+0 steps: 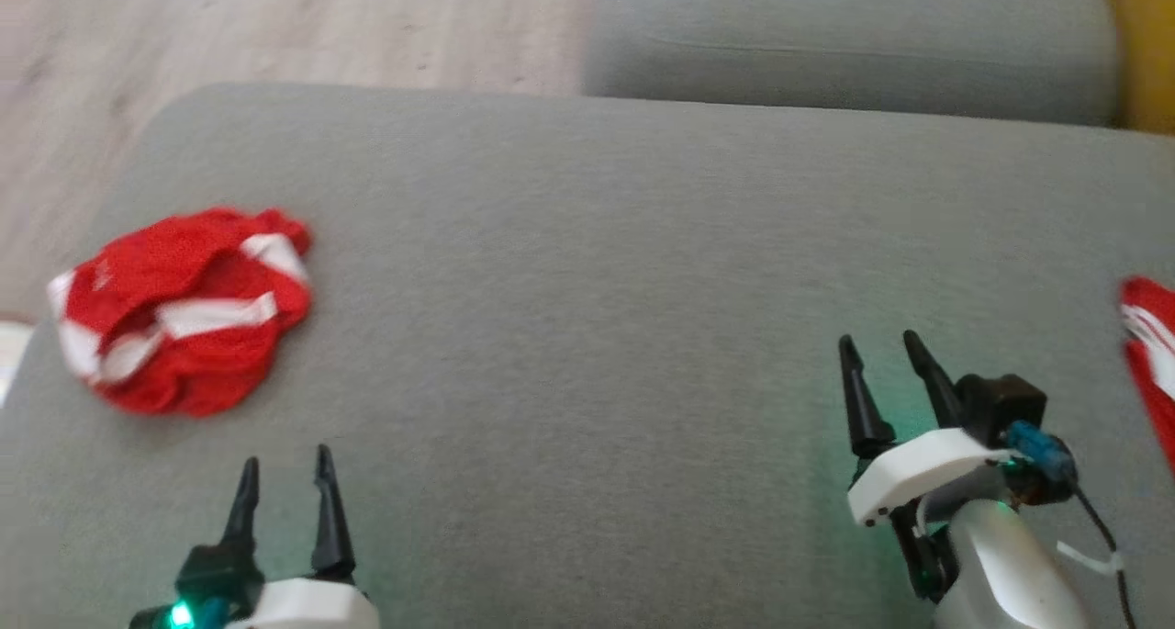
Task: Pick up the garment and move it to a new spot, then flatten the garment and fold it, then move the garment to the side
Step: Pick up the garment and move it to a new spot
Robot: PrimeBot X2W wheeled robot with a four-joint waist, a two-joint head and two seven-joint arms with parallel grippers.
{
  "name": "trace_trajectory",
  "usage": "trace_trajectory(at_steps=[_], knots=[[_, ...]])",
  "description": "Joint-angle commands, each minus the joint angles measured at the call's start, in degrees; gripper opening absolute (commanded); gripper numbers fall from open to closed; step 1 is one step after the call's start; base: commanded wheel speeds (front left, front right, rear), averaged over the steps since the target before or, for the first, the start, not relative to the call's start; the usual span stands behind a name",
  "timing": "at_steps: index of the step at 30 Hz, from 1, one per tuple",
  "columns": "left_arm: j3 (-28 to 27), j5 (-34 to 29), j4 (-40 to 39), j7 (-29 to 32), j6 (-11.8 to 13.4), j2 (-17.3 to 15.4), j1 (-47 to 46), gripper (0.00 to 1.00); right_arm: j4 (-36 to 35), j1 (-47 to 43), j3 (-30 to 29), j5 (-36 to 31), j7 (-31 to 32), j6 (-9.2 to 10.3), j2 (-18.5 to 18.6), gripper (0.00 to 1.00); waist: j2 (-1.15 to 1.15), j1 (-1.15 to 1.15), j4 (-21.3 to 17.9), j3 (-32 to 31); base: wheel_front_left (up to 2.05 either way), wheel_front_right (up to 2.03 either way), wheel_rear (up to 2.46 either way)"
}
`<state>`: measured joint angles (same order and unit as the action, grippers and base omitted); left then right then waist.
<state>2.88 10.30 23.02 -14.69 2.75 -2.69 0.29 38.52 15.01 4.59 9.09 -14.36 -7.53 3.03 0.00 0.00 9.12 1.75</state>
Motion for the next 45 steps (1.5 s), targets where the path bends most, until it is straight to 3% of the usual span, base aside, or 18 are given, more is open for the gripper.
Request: trace_trajectory(at_steps=[1,6,10,16,19,23,26,28,33,45], knots=[[-2.59,0.82,-1.39,-0.31,0.17,-0.19,-1.76,1.0,-1.76,1.51,2.11,0.55,-0.63,0.04,-0.15,1.0,0.0,0.0,5.61,0.91,0.0,0.0,0.0],[-4.32,1.45,-1.31,-0.31,-0.35,-0.19,-1.44,1.0,-1.59,2.45,5.09,1.91,-0.63,0.04,-0.15,1.0,0.0,0.0,11.1,1.54,0.0,0.0,0.0],[-6.43,4.79,-1.54,-0.31,-2.06,-0.19,-1.42,1.0,-1.64,3.19,7.01,3.45,-0.63,0.04,-0.15,1.0,0.0,0.0,13.05,2.14,0.0,0.0,0.0],[-12.04,5.2,-5.64,-0.31,-7.05,-0.31,-6.68,1.0,-1.86,4.56,7.08,3.17,-0.63,0.04,-0.15,1.0,0.0,0.0,12.44,5.17,0.0,0.0,0.0],[-14.06,4.12,-7.87,-0.31,-8.0,-0.86,-9.52,1.0,-1.91,5.08,6.5,2.44,-0.63,0.04,-0.15,1.0,0.0,0.0,11.67,6.63,0.0,0.0,0.0],[-16.38,2.51,-8.25,-0.31,-9.16,-3.92,-15.79,1.0,-2.43,6.32,5.62,0.85,-0.63,0.04,-0.15,1.0,0.0,0.0,9.68,9.89,0.0,0.0,0.0],[-16.55,1.59,-4.44,-0.31,-9.62,-7.59,-21.6,1.0,-3.05,7.53,5.11,-0.35,-0.63,0.04,-0.15,1.0,0.0,0.0,8.01,12.49,0.0,0.0,0.0],[-15.92,1.73,1.84,-0.31,-9.92,-10.97,-27.11,1.0,-4.05,8.92,5.18,-1.32,-0.63,0.04,-0.15,1.0,0.0,0.0,6.1,15.02,0.0,0.0,0.0],[-14.41,3.7,14.27,0.28,-10.16,-15.88,-34.3,1.0,-6.23,11.16,5.8,-2.26,-0.63,0.04,-0.15,1.0,0.0,0.0,2.68,18.46,0.0,0.0,0.0],[-9.51,14.8,34.63,10.99,-10.23,-22.22,-40.49,1.0,-10.22,13.73,6.14,-3.1,-0.63,0.04,-0.15,1.0,0.0,0.0,-4.08,24.12,0.0,0.0,0.0]])
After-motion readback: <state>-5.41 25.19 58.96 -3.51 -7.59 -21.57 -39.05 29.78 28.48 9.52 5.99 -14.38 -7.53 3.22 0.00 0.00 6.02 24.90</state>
